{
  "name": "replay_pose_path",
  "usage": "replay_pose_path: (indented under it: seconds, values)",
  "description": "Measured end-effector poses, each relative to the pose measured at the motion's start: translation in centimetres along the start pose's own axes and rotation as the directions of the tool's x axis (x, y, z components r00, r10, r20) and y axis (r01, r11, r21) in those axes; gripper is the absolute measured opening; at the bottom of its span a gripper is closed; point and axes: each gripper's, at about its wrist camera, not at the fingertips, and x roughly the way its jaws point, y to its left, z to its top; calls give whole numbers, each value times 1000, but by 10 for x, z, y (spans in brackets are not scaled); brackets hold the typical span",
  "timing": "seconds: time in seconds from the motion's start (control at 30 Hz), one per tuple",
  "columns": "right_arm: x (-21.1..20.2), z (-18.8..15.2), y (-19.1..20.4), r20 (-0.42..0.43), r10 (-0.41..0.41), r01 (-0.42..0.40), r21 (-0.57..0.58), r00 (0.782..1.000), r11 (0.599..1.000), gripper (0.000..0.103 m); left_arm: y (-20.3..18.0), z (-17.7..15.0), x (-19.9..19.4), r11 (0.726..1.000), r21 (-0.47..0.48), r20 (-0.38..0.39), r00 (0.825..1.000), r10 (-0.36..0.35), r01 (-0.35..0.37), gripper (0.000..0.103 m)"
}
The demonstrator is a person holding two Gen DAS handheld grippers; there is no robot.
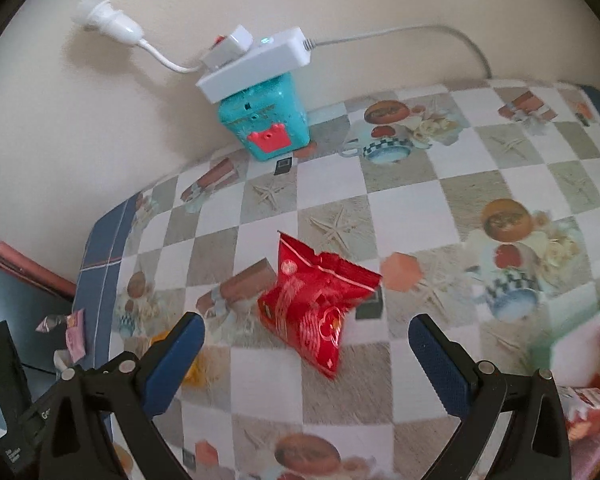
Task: Organize snacks
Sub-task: 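Grasp the red foil packet with the right gripper while the left grasps the orange-yellow bun packet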
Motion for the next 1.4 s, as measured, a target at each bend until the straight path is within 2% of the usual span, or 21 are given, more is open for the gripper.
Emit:
replay_pose_path:
  seconds: [0.2, 0.33, 0.47, 0.6, 0.8, 0.9, 1.0, 1.07, 1.13, 1.4]
  values:
    - [16, 6, 2, 3, -31, 31, -19, 1000, 999, 103, -10, 19, 20, 996, -73, 1, 999, 47, -47, 93]
    - [24, 12, 0, -2, -39, 39, -8, 999, 999, 103, -32, 17, 32, 988, 31, 8, 989, 149, -149, 93]
    - [31, 10, -3, -20, -40, 40, -2, 999, 999, 103, -35, 6, 38, 984, 101, -30, 988, 149, -145, 93]
    - [31, 8, -6, -23, -42, 42, 8, 999, 999, 103, -26, -5, 30, 974, 155, -26, 985, 170, -165, 93]
    - [36, 6, 0, -38, -49, 48, -20, 998, 999, 103, -8, -2, 30, 971, 145, -39, 979, 200, -193, 93]
    - [41, 4, 5, -45, -60, 58, -43, 997, 997, 102, -1, -3, 34, 978, 126, -66, 982, 177, -167, 93]
    - [44, 2, 7, -43, -75, 72, -62, 996, 995, 85, -1, -7, 37, 975, 136, -59, 981, 187, -177, 92]
    - [45, 0, 6, -49, -84, 80, -70, 995, 994, 70, -2, -10, 37, 973, 142, -50, 981, 189, -181, 90]
    - [45, 0, 5, -45, -89, 86, -69, 995, 994, 68, -5, -15, 36, 973, 146, -47, 981, 186, -178, 86]
    - [29, -9, 0, -29, -95, 91, -102, 995, 991, 66, -14, -44, 24, 982, 124, -40, 988, 149, -143, 82]
